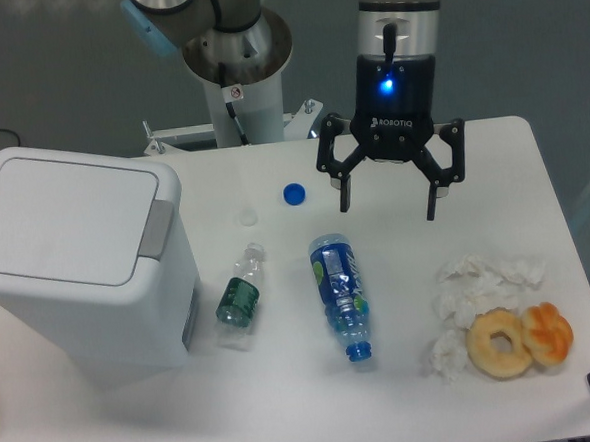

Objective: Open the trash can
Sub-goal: 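Move the open gripper over the table toward the white trash can, then lower the gripper beside the trash can lid edge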

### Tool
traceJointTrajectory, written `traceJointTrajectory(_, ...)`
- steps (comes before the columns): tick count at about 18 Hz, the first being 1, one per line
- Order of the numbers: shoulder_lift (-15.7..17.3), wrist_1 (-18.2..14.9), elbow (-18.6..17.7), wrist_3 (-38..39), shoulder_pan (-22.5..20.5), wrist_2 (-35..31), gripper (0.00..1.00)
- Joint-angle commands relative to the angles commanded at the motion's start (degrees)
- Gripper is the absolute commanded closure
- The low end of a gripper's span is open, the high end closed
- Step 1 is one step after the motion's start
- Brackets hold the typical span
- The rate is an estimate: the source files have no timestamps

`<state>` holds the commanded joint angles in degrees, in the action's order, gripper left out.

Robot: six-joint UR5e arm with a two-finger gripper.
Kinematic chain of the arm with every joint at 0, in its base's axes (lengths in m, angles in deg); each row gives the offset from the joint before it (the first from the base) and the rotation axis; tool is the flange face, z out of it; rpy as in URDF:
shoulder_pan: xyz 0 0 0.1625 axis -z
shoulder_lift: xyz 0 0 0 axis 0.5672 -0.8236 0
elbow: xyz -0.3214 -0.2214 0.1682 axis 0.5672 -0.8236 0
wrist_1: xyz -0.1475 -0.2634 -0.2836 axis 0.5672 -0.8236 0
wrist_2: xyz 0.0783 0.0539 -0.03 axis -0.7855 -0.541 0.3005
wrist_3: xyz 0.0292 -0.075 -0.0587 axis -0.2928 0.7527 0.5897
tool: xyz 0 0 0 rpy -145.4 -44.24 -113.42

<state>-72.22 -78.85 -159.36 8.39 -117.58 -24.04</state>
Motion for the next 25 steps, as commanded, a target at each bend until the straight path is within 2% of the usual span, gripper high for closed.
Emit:
traceJointTrajectory(6, 0.26, 0.00, 0.97, 7.47, 0.09, 2.03, 0.00)
traceJointTrajectory(10, 0.61, -0.09, 0.27, 8.53, 0.52, 3.44, 0.00)
traceJointTrajectory(15, 0.27, -0.09, 0.09, 14.51, 4.39, 3.44, 0.00)
traceJointTrajectory(21, -1.14, -0.09, 0.00, 14.78, 10.89, 3.44, 0.00)
traceJointTrajectory(23, -2.72, -0.17, -0.17, 14.86, 12.04, 3.44, 0.00)
traceJointTrajectory(25, -2.73, -0.18, -0.79, 14.87, 12.39, 3.26, 0.00)
